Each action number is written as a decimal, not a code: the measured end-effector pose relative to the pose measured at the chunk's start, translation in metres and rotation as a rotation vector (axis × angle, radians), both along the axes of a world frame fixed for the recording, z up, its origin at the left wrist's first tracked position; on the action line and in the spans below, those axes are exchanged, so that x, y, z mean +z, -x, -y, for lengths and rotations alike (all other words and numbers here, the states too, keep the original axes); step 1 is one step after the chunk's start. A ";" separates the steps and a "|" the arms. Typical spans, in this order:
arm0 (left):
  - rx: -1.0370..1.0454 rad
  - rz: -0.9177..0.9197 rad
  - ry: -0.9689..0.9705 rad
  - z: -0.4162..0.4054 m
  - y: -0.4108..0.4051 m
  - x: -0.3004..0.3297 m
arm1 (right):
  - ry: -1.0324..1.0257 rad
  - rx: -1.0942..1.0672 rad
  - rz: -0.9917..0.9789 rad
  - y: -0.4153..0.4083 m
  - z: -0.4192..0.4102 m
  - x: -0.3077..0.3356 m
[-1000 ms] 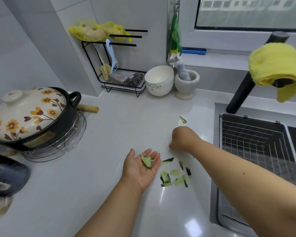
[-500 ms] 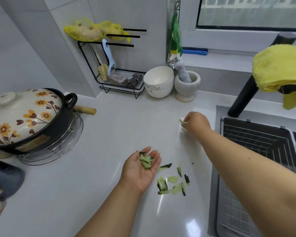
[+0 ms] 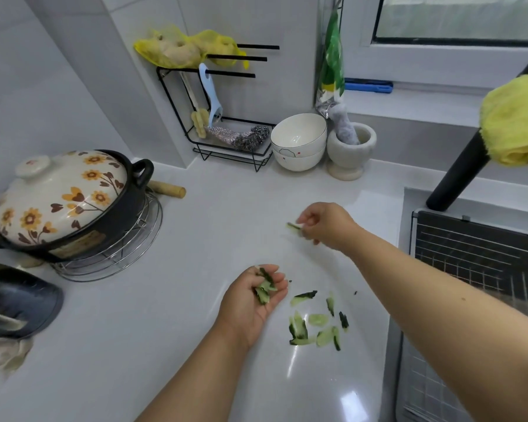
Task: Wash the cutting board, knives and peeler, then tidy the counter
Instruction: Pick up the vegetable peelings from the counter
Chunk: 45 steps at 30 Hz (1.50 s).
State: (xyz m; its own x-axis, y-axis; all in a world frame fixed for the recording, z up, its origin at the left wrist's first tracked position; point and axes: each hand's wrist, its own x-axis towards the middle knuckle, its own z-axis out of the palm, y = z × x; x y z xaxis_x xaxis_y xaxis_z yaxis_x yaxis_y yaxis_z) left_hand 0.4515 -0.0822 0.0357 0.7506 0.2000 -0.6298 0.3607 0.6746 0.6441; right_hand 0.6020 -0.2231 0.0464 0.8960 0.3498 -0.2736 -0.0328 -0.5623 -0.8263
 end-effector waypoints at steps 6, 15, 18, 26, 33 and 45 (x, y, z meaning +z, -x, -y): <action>0.170 0.046 0.324 -0.001 0.002 0.003 | -0.006 0.479 0.066 0.052 -0.036 0.029; 0.276 -0.046 0.319 -0.013 0.019 -0.001 | 0.298 0.314 0.126 0.042 -0.004 -0.026; 0.276 -0.062 0.313 -0.012 0.023 -0.002 | 0.344 0.349 0.179 0.051 -0.009 -0.036; 0.269 -0.105 0.288 -0.010 0.033 -0.002 | 0.530 0.481 0.330 0.060 -0.013 -0.039; 0.224 -0.122 0.300 -0.001 0.033 0.006 | -0.094 0.123 -0.084 0.070 -0.007 -0.007; 0.203 -0.124 0.323 0.008 0.040 0.007 | 0.363 0.196 0.163 0.069 -0.003 -0.038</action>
